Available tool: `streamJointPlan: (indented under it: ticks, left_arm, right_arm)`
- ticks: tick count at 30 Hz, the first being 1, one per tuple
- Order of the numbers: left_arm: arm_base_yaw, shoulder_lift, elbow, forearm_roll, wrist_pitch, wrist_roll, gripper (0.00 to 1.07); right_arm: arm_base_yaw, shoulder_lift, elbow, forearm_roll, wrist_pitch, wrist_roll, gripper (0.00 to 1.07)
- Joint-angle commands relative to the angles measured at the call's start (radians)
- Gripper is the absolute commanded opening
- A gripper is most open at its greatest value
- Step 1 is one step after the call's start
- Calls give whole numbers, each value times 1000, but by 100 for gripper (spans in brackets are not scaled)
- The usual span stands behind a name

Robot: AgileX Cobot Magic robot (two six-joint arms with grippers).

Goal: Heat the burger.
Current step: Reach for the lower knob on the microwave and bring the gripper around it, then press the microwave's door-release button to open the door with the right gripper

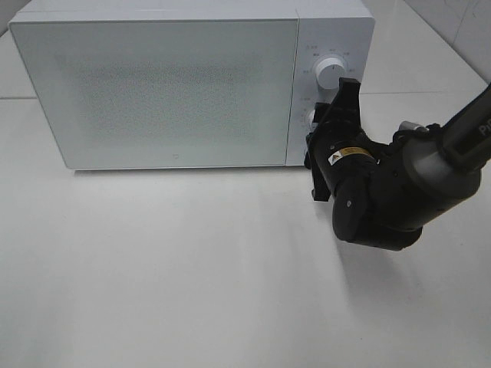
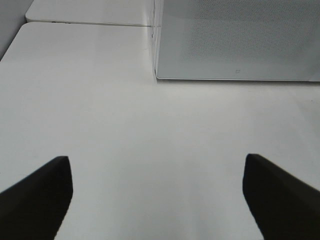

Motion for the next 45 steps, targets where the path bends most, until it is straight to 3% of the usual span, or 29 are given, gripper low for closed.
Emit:
streamJointPlan:
  ticks: [1,11,20,30,37,41,45]
  left_arm:
    - [4,-15,2,0,1,-3,84]
    - [4,-15,2,-1,1,-3,84]
    - [4,-15,2,-1,1,-3,84]
    - [4,-15,2,-1,1,-3,84]
    - [4,-15,2,-1,1,-3,84]
    - [4,-15,2,-1,1,-3,84]
    - [4,-15,2,-1,1,-3,84]
  right_arm:
    - [-17,-10,-37,-15,-234,-20,67]
    - [30,-54,63,-40,-218,-122,70]
    - [26,-171,201,-173,16,-230,70]
    - [24,-363,252,-154,409,-771,70]
    - [-69,-500,252,-146,768,-1264,70]
    - [-100,-548,246,-146,923,-1425,70]
    - [-146,-612,206,-174,1217,-1634,70]
